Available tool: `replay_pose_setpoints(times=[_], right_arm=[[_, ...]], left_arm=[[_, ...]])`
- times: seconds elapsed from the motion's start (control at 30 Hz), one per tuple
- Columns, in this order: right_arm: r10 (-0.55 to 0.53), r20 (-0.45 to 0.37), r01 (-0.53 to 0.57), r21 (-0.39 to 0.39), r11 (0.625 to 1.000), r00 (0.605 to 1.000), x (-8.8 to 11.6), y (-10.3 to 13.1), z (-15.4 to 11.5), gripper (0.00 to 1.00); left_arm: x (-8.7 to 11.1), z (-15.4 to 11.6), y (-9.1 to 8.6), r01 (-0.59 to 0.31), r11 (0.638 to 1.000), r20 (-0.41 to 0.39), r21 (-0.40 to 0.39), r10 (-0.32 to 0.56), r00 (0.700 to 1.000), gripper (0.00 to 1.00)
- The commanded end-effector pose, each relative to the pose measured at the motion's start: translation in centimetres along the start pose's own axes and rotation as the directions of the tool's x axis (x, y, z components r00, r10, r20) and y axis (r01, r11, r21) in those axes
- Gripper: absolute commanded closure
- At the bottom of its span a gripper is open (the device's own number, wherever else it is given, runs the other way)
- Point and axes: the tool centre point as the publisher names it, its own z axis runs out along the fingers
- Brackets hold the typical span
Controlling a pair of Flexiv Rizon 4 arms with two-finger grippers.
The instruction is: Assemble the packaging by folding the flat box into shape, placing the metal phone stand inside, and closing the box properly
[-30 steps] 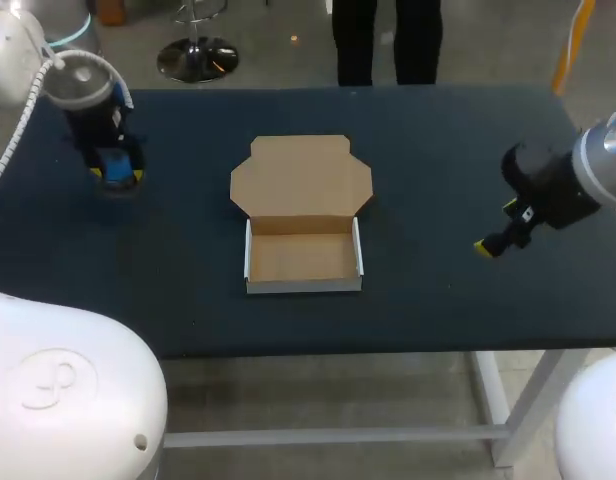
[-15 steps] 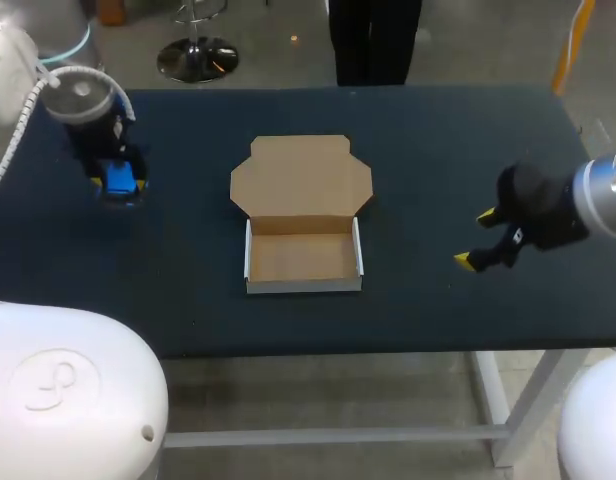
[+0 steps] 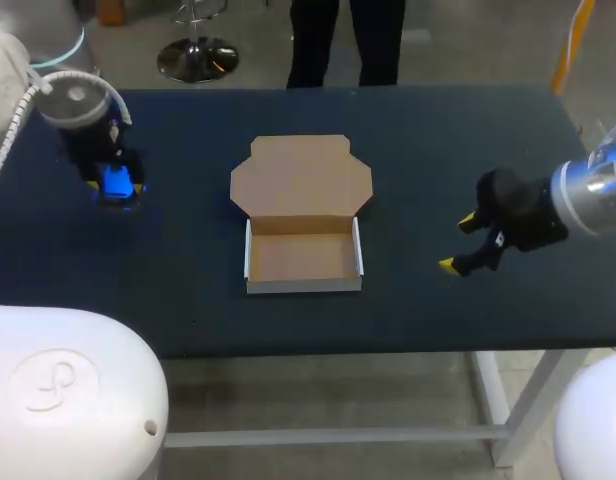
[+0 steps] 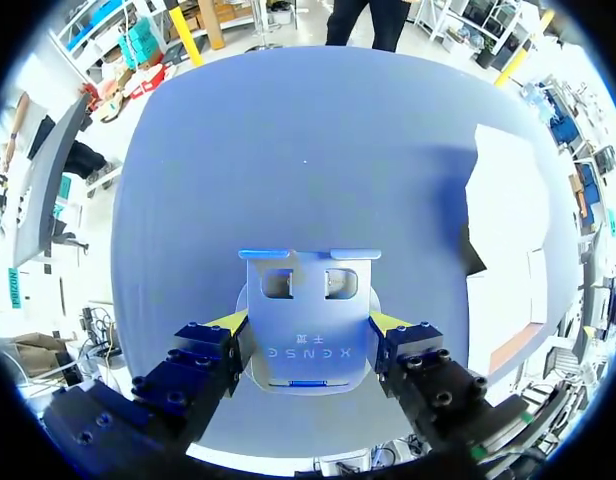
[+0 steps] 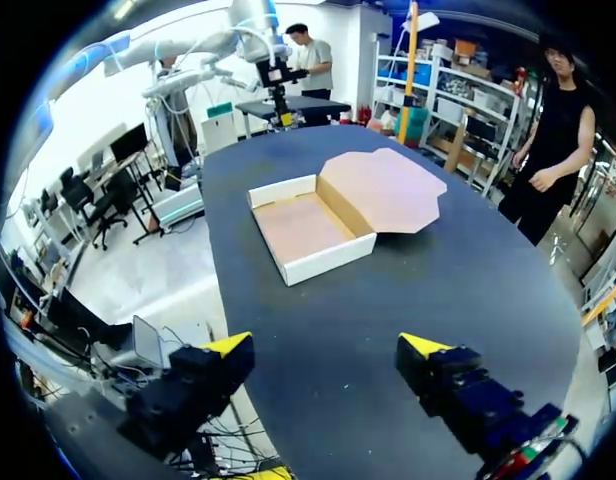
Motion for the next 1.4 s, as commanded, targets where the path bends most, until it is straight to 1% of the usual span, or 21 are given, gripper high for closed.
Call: replay_pose_setpoints(times=[0.03, 0.17, 0.37, 0.63, 0.67, 0.77, 0.83, 0.97, 1.17, 1.4], right_arm=[[0.0, -0.045, 0.0, -0.001, 1.0, 0.999, -0.6, 0.0, 0.3, 0.0], [0.0, -0.045, 0.0, -0.001, 1.0, 0.999, -0.6, 0.0, 0.3, 0.0], [0.0, -0.045, 0.0, -0.001, 1.0, 0.999, -0.6, 0.0, 0.3, 0.0], [0.0, -0.045, 0.0, -0.001, 1.0, 0.999, -0.6, 0.0, 0.3, 0.0], [0.0, -0.045, 0.0, -0.001, 1.0, 0.999, -0.6, 0.0, 0.3, 0.0], [0.0, -0.045, 0.0, -0.001, 1.0, 0.999, -0.6, 0.0, 0.3, 0.0], [0.0, -0.045, 0.0, -0.001, 1.0, 0.999, -0.6, 0.0, 0.3, 0.0], [0.0, -0.045, 0.0, -0.001, 1.0, 0.999, -0.6, 0.0, 0.3, 0.0], [0.0, -0.045, 0.0, -0.001, 1.0, 0.999, -0.6, 0.0, 0.3, 0.0], [0.0, -0.045, 0.0, -0.001, 1.0, 0.999, -0.6, 0.0, 0.3, 0.0]], left_arm=[[0.4, -0.8, 1.0, 0.0, 1.0, 0.012, 0.009, 0.0, 1.0, 1.0], [1.1, -1.2, 1.6, -0.009, 1.0, 0.016, 0.003, 0.009, 1.0, 1.0], [3.1, -2.0, 2.2, -0.043, 0.999, 0.001, -0.007, 0.043, 0.999, 1.0], [6.9, -3.3, 3.7, -0.093, 0.995, -0.022, -0.018, 0.093, 0.995, 1.0], [7.7, -3.5, 3.9, -0.097, 0.995, -0.022, -0.021, 0.097, 0.995, 1.0], [9.3, -3.7, 4.3, -0.118, 0.993, -0.023, -0.025, 0.118, 0.993, 1.0], [10.8, -3.8, 4.6, -0.148, 0.989, -0.022, -0.027, 0.147, 0.989, 1.0], [13.1, -3.6, 5.0, -0.184, 0.982, -0.022, -0.035, 0.183, 0.983, 1.0], [15.7, -3.1, 5.4, -0.2, 0.978, -0.033, -0.055, 0.199, 0.98, 1.0], [18.8, -2.3, 5.6, -0.195, 0.979, -0.035, -0.058, 0.193, 0.981, 1.0]])
